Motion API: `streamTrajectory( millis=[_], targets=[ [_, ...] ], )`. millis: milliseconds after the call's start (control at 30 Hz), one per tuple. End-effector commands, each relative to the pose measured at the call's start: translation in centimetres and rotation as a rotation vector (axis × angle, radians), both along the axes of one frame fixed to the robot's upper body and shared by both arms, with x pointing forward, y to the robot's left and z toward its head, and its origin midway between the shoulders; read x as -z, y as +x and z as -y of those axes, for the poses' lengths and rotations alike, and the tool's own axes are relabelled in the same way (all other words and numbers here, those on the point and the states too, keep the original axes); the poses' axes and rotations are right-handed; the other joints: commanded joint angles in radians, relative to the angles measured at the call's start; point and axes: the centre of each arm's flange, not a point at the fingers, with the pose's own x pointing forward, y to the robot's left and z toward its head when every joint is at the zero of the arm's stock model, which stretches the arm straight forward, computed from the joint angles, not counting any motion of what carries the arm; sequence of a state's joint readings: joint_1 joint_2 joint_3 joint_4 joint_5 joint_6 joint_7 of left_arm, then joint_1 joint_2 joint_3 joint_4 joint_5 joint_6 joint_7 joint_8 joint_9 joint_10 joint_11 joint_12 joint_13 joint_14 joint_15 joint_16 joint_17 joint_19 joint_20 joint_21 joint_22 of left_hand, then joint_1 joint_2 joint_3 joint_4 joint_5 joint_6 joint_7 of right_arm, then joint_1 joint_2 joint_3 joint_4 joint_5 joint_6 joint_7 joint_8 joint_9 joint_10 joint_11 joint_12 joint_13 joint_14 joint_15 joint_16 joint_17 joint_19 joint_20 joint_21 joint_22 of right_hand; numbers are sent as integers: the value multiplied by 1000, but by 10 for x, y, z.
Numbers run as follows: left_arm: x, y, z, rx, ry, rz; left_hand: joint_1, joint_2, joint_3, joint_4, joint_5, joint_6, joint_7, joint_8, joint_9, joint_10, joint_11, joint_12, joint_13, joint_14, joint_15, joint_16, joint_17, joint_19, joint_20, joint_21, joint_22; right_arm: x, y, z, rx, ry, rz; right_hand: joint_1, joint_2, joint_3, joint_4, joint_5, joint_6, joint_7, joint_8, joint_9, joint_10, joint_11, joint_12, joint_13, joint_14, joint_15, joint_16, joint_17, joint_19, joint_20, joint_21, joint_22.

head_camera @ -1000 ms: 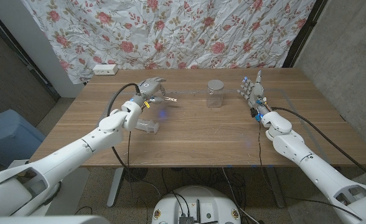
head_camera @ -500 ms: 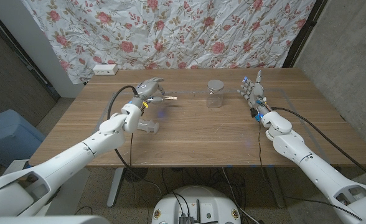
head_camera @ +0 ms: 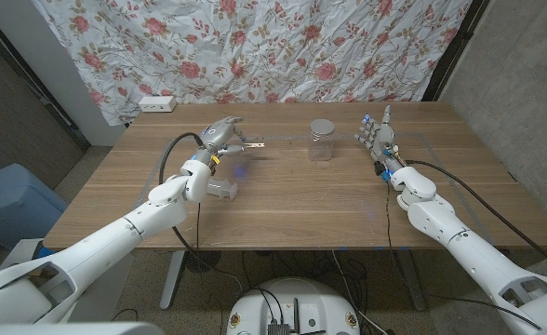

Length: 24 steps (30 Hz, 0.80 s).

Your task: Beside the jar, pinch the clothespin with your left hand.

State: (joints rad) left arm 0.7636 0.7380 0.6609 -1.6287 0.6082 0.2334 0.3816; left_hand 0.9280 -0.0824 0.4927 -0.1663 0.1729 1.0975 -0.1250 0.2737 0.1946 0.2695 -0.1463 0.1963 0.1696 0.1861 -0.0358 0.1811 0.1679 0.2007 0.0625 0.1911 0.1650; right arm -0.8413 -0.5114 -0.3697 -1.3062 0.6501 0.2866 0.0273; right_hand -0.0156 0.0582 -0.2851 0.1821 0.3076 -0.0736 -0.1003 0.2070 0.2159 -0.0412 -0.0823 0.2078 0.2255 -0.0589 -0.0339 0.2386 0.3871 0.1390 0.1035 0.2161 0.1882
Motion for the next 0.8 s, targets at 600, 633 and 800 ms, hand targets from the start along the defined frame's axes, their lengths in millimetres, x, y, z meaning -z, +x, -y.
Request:
streamTrajectory(
  millis=[600,633,800],
  targets=[
    [20,-6,-7,70,-146,81,4,16,-8,-2,1,14,-3,-9,-1,24,-5,4,2,17,-14,3,-1,3,-6,-1,6,-1,-2,0,0,0,-1,-1,71,-5,0,5,-2,-7,6,2,1,-6,7,2,-9,-36,6,3,6,2,4,5],
    [20,-6,-7,72,-148,81,4,16,-9,-2,1,14,-3,-9,-1,24,-6,4,2,18,-14,3,-1,3,-6,-1,6,-1,-2,0,0,0,-1,-1,71,-5,0,5,-2,-8,6,2,1,-7,7,2,-10,-35,6,3,6,1,4,5],
    [25,-7,-9,46,-206,78,4,17,-11,-2,1,16,-6,-10,0,27,-9,3,2,19,-16,2,-1,0,-5,-3,6,-1,-2,0,0,0,-1,-1,71,-5,0,5,-3,-7,6,2,0,-6,7,2,-9,-35,6,3,6,1,4,5]
  ],
)
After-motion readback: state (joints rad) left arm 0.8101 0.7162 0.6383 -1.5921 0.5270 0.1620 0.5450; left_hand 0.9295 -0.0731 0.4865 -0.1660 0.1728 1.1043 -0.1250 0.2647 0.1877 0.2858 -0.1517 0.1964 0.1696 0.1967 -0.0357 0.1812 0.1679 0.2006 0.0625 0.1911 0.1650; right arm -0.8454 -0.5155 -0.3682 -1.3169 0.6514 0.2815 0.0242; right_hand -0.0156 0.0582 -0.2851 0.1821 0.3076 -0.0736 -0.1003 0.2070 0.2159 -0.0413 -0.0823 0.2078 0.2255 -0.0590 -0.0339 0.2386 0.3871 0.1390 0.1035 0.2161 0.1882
